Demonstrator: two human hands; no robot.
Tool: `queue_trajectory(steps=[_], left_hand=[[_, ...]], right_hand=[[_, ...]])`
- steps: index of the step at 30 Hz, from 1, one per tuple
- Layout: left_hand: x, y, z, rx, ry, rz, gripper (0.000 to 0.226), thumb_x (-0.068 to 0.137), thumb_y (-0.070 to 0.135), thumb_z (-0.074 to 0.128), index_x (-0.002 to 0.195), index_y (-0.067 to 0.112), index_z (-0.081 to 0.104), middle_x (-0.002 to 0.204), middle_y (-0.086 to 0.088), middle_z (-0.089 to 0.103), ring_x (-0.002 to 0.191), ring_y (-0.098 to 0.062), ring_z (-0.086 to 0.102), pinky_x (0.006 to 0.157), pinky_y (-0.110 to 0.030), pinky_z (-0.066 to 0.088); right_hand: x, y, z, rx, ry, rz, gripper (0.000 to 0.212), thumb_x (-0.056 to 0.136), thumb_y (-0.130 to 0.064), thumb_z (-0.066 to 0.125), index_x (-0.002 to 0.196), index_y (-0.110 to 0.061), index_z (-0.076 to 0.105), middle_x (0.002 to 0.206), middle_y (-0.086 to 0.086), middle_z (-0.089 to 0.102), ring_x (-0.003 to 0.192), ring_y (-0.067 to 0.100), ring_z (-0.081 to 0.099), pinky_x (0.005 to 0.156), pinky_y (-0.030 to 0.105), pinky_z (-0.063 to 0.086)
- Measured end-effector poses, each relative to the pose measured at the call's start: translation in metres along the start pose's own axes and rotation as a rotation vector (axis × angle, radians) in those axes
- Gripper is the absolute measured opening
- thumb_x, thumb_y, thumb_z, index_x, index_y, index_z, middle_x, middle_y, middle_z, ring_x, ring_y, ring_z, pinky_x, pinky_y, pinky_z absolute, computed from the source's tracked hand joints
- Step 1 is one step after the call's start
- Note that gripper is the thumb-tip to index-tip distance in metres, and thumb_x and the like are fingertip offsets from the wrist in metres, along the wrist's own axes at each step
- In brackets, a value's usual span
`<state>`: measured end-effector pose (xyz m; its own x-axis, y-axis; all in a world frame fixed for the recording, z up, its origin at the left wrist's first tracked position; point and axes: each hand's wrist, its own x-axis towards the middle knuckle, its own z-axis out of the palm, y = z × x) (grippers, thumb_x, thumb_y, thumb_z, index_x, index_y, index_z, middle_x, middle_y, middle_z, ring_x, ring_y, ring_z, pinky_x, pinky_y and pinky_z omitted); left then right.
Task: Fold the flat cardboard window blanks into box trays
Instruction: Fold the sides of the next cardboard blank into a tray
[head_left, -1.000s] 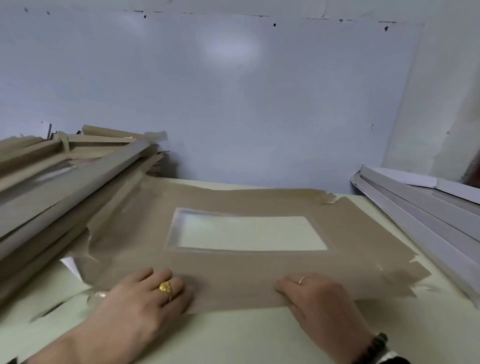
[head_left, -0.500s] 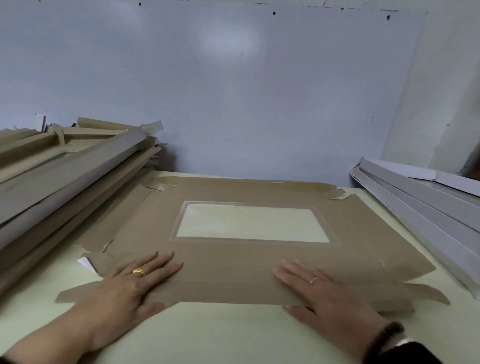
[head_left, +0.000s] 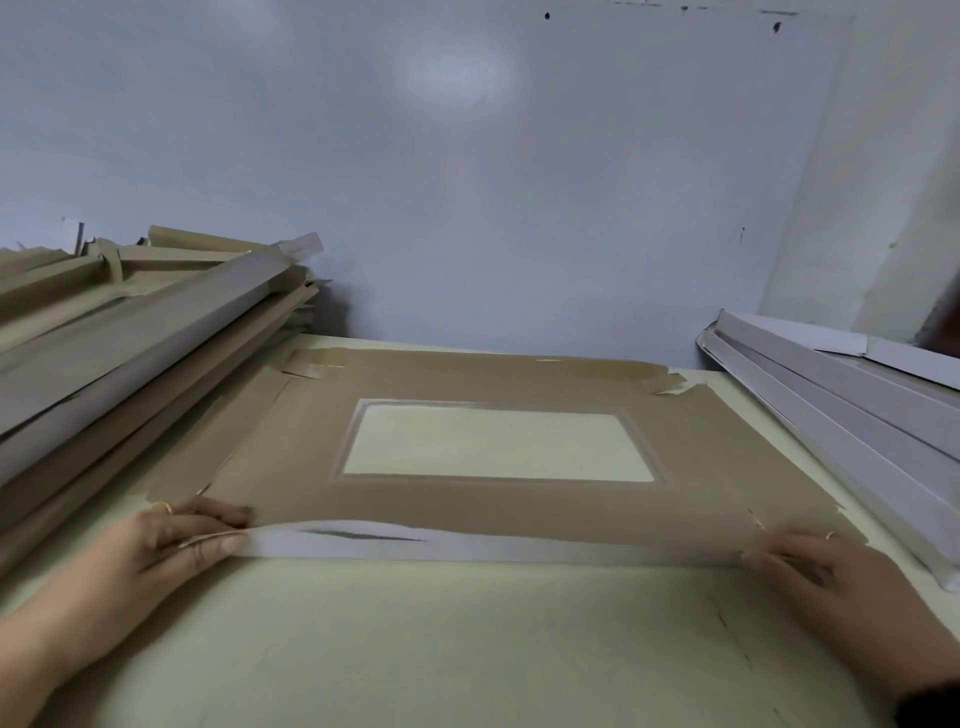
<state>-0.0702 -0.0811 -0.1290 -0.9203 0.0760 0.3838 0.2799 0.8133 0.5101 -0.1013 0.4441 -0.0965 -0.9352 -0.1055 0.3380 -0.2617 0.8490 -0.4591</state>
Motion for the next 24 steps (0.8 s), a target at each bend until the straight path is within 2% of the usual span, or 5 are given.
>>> queue_trajectory(steps=[9,14,17,21,24], left_hand=[[0.004,0.024,-0.007,0.283,0.11,-0.205,0.01,0.073,0.051,0.07,0.079,0.048,0.062,0.066,0.027,0.062,0.056,0.002,0.058,0.053,-0.019,0.045],[0.014,0.047,0.001,0.702,0.066,-0.084,0.034,0.046,0.019,0.092,0.072,0.022,0.069,0.05,0.003,0.062,0.048,-0.024,0.062,0.054,-0.03,0.039],[0.016,0.066,0.004,0.843,0.084,-0.024,0.029,0.062,0.027,0.063,0.081,0.008,0.074,0.075,-0.017,0.068,0.074,-0.04,0.063,0.078,-0.057,0.037],[0.022,0.114,0.034,0.613,-0.052,0.162,0.051,0.075,0.027,0.032,0.111,0.024,0.067,0.116,-0.008,0.065,0.106,-0.034,0.061,0.093,-0.042,0.041],[0.03,0.141,0.069,0.367,-0.293,0.229,0.059,0.088,0.055,0.011,0.136,0.038,0.041,0.147,0.016,0.029,0.139,-0.011,0.025,0.113,-0.027,0.016]], right_hand=[[0.008,-0.012,0.006,-0.229,0.13,0.12,0.018,0.079,-0.034,0.068,0.068,-0.027,0.054,0.047,-0.006,0.05,0.056,0.018,0.051,0.066,0.036,0.036],[0.016,-0.02,0.011,-0.45,0.057,0.159,0.024,0.078,-0.044,0.065,0.099,-0.033,0.059,0.085,-0.006,0.063,0.09,0.018,0.055,0.098,0.034,0.023],[0.016,-0.024,0.013,-0.495,-0.017,0.069,0.039,0.078,-0.029,0.069,0.116,-0.028,0.058,0.113,-0.004,0.062,0.11,0.019,0.054,0.107,0.039,0.019],[0.016,-0.062,0.036,-0.413,-0.024,-0.351,0.057,0.057,-0.007,0.085,0.11,-0.013,0.067,0.116,0.006,0.065,0.103,0.028,0.064,0.083,0.046,0.051],[0.019,-0.102,0.07,-0.228,-0.271,-0.519,0.053,0.09,-0.035,0.053,0.14,-0.028,0.037,0.148,-0.014,0.026,0.138,0.005,0.021,0.113,0.026,0.02]])
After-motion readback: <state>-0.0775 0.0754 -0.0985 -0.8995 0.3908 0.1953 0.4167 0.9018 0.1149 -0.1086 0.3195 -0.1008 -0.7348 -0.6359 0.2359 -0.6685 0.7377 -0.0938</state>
